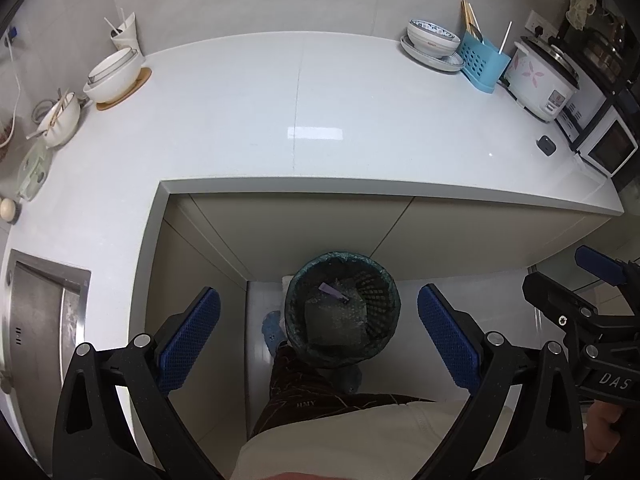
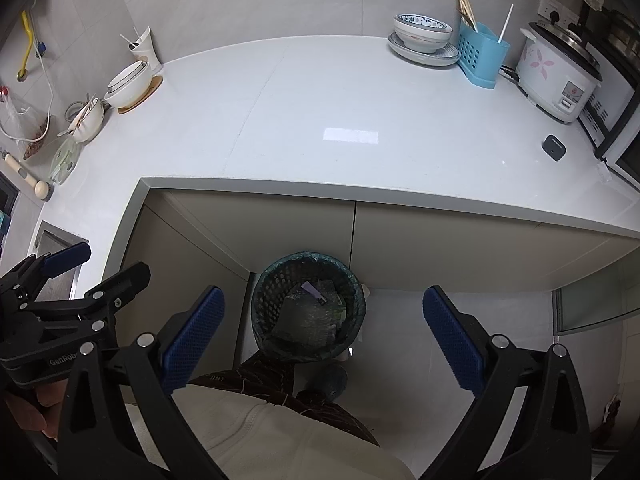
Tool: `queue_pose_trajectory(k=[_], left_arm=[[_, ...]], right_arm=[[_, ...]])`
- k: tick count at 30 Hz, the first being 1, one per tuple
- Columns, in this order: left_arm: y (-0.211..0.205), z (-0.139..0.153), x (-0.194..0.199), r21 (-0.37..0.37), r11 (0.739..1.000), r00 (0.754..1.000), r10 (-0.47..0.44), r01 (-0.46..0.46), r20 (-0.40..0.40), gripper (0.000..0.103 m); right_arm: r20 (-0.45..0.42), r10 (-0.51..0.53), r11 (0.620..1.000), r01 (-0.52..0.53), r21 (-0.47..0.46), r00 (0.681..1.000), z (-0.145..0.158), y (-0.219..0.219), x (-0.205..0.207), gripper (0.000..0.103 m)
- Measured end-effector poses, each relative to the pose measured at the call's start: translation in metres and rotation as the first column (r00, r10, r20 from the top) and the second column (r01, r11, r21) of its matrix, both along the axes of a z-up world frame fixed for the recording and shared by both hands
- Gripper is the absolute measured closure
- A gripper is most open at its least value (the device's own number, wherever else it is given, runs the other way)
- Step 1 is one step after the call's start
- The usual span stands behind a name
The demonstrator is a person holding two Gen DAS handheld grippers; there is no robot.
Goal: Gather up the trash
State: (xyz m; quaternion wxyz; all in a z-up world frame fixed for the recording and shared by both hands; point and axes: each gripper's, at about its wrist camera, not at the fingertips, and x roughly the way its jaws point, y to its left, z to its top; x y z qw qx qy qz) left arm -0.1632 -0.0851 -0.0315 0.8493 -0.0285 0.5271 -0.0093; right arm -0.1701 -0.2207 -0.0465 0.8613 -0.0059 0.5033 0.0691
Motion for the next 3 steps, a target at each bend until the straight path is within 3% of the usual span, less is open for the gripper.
queue_pose_trajectory(k=[3], left_arm=[[0.0003,0.0009,-0.0006,0.002,1.0,1.0,0.001,-0.001,0.005,0.006]], right_arm=[[0.001,0.001,1.0,-0.001,0.002,1.0,-0.0004,0.0009,-0.0003,0.008]])
